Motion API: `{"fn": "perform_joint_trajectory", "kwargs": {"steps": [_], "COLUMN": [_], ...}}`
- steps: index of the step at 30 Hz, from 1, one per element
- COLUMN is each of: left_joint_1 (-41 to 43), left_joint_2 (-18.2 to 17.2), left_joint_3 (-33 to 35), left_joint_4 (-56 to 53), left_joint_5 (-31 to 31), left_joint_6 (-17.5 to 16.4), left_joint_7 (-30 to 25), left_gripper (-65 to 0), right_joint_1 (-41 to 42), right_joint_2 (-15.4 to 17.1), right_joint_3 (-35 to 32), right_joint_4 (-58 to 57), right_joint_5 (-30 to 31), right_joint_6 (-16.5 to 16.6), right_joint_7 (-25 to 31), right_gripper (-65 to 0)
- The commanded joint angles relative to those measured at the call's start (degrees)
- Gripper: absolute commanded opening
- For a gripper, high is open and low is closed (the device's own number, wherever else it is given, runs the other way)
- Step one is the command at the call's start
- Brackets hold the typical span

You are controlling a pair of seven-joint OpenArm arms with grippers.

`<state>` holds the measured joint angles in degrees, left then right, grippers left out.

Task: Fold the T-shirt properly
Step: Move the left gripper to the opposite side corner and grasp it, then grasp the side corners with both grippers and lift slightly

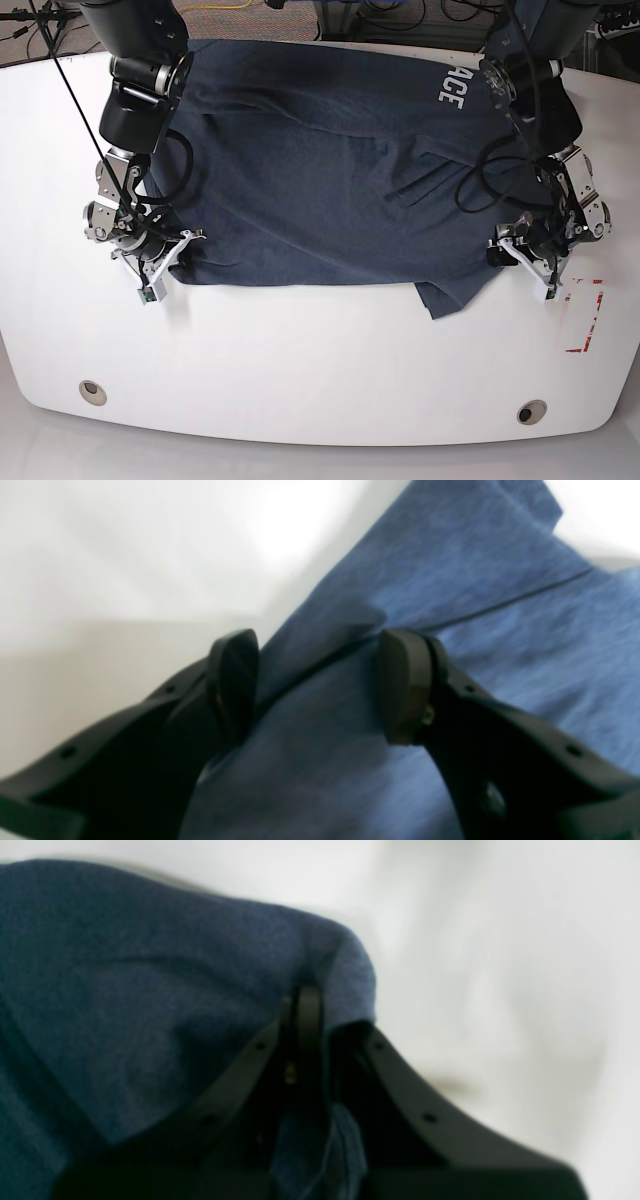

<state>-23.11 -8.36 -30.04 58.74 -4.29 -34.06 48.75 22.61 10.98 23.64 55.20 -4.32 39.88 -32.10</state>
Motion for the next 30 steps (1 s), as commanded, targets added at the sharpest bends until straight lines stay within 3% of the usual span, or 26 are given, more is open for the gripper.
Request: {"fn": "perform_joint_trajectory", "kwargs": {"steps": [1,9,25,27,30], "left_joint_1": [-1.72,-0.58,0.21,0.30,0.30], "left_joint_2": [-2.06,-3.38,-1.79,-1.62,-1.62], "left_joint_3": [0.90,4.59,4.68,4.68,4.68], "left_joint_4": [1.00,0.82,-4.02,-3.84,-3.93], "left_joint_5": [-0.76,-0.94,-1.02,-1.02,-0.94], "left_joint_6": [0.00,0.00,-0.09,-0.09,-0.09], "left_joint_7": [-0.88,-0.88,-1.41,-2.29,-3.52], "left_gripper": [-29.2,-29.2,-30.4,-35.6,-49.7], "right_joint_1": [1.26,0.20,0.11,0.11,0.11], "right_joint_2": [0.67,0.67,-0.21,-0.21,-0.21], "right_joint_3": [0.05,0.05,0.14,0.14,0.14], "right_joint_4": [1.11,1.28,1.28,1.28,1.28], "right_joint_5": [0.32,0.32,0.32,0.32,0.32], "right_joint_6": [0.12,0.12,0.12,0.12,0.12], "right_joint_7": [0.58,0.67,0.76,0.76,0.76], "right_gripper": [-63.7,-63.7,-63.7,-63.7,-63.7]}}
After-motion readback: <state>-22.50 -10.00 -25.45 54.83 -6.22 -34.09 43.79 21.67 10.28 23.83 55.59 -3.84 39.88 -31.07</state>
